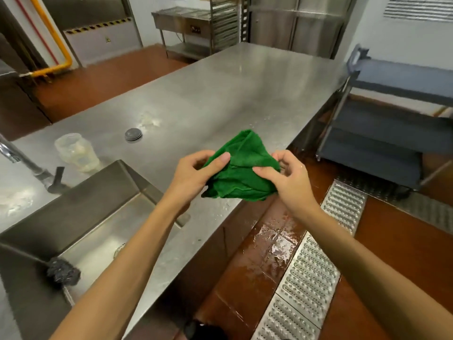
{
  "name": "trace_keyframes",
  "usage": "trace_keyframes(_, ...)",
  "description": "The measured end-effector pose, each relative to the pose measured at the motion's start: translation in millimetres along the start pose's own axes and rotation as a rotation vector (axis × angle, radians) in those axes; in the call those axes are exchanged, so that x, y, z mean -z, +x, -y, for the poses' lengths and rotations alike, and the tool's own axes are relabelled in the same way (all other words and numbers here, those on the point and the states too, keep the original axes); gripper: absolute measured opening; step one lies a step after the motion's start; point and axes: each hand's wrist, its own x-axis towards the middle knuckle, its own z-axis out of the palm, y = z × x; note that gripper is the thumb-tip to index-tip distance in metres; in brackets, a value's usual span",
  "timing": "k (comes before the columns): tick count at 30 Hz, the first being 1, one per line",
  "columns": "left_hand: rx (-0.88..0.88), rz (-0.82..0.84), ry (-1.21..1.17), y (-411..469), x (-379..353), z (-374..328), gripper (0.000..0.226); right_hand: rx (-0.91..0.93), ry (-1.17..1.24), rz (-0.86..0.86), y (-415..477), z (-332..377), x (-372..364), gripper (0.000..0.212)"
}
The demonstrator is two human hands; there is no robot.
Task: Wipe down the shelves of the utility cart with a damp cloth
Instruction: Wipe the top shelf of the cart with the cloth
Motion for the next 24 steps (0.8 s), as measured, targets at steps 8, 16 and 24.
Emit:
trace_keyframes(8,-0.163,0.158,0.096,-14,-94,2,0.009,-0.116,0.001,-0.374,-26,34,100,0.067)
trace_keyframes(16,-0.171,0.287,0.058,-16,-169,-4,0.020,-0.137,-0.105,-0.446,-61,64,168,0.067)
trace_keyframes(24,-0.204,0.292,-0.018,-1,-213,-29,0.014,0.030,-0.306,-0.415,-84,71,199,0.073)
